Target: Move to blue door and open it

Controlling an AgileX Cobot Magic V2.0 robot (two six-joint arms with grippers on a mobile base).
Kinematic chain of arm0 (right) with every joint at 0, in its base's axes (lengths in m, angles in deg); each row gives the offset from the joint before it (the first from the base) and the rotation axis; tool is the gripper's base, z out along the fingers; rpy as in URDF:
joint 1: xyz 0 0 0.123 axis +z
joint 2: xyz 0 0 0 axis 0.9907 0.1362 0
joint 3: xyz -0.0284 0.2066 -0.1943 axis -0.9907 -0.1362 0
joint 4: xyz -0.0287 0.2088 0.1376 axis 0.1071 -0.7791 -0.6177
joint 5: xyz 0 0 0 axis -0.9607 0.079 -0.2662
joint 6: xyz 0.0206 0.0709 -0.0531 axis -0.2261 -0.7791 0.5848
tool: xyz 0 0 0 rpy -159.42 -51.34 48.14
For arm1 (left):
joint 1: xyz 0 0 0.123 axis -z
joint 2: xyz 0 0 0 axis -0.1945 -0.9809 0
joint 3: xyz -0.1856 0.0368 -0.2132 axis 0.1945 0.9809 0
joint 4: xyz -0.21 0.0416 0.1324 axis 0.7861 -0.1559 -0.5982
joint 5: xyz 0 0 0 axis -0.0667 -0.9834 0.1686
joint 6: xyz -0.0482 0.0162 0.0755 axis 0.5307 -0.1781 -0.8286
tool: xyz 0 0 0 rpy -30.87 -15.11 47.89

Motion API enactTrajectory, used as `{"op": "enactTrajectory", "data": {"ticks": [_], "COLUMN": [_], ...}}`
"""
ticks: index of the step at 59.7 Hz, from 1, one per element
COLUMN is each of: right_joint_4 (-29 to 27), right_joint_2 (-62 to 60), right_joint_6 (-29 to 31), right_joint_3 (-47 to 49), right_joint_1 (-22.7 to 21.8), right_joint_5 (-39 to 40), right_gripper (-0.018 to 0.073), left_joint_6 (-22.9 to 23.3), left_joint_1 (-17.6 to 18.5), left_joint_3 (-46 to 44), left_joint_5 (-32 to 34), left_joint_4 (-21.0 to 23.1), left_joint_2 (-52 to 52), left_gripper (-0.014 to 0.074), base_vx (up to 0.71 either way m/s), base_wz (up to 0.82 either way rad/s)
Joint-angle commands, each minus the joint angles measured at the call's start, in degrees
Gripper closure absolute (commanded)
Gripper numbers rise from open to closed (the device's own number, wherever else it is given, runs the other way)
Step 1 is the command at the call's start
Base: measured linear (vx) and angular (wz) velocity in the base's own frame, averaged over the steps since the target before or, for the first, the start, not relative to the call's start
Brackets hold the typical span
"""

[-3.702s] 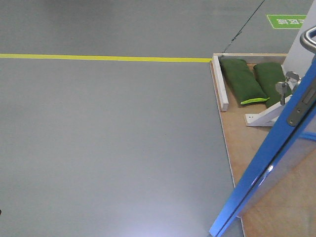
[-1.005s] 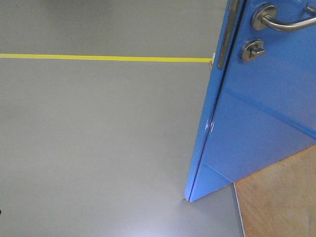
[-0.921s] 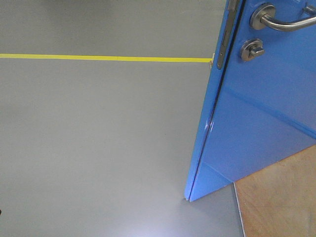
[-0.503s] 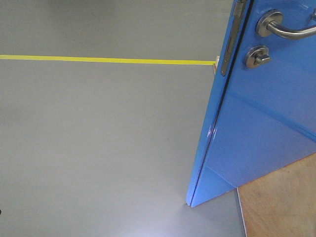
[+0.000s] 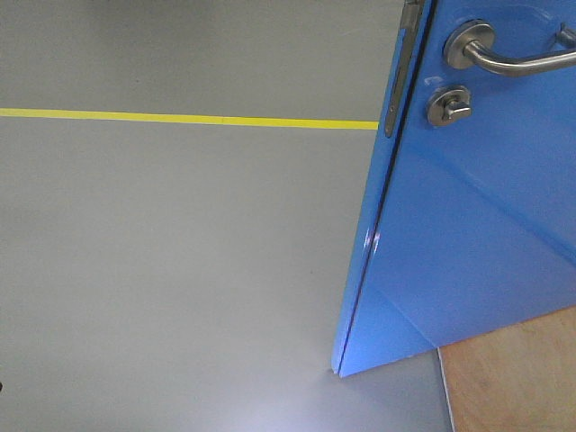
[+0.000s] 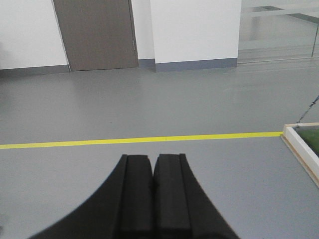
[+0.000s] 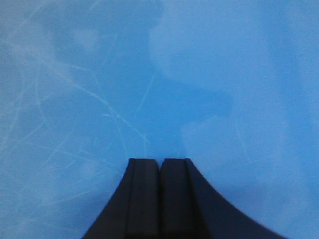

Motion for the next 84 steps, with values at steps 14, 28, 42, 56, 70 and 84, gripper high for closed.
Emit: {"op": "enactTrajectory", "data": {"ticks": [14,28,42,56,70,84], "right_joint_4": [-0.84,-0.84,-0.84,-0.84,-0.84,-0.84], "right_joint_2": [-0.48,-0.48,-0.48,-0.48,-0.48,-0.48], "right_joint_6": [0.57,0.57,0.57,0.57,0.57,0.57], "right_joint_3": [1.62,1.62,1.62,1.62,1.62,1.62], "right_joint_1": [0.2,0.2,0.2,0.2,0.2,0.2], "right_joint_5": [5.33,5.33,5.41,5.36,5.36,5.36], "right_gripper": [0.0567,0.0567,0.0567,0.0567,0.0567,0.0567], "left_joint_6": [0.18,0.18,0.18,0.18,0.18,0.18], "left_joint_1": [0.39,0.39,0.39,0.39,0.39,0.39], "left_joint_3": [0.34,0.34,0.34,0.34,0.34,0.34], "left_joint_5": [4.81,4.81,4.81,4.81,4.81,4.81], "left_joint_4": [0.0,0.0,0.0,0.0,0.0,0.0], "left_joint_2": [0.79,0.79,0.79,0.79,0.79,0.79], "left_gripper": [0.0526,0.0526,0.0526,0.0526,0.0526,0.0526], "base_vx": [0.2,0.22,0.24,0.27,0.29,0.28], "base_wz": [0.09,0.09,0.07,0.01,-0.05,-0.07]}}
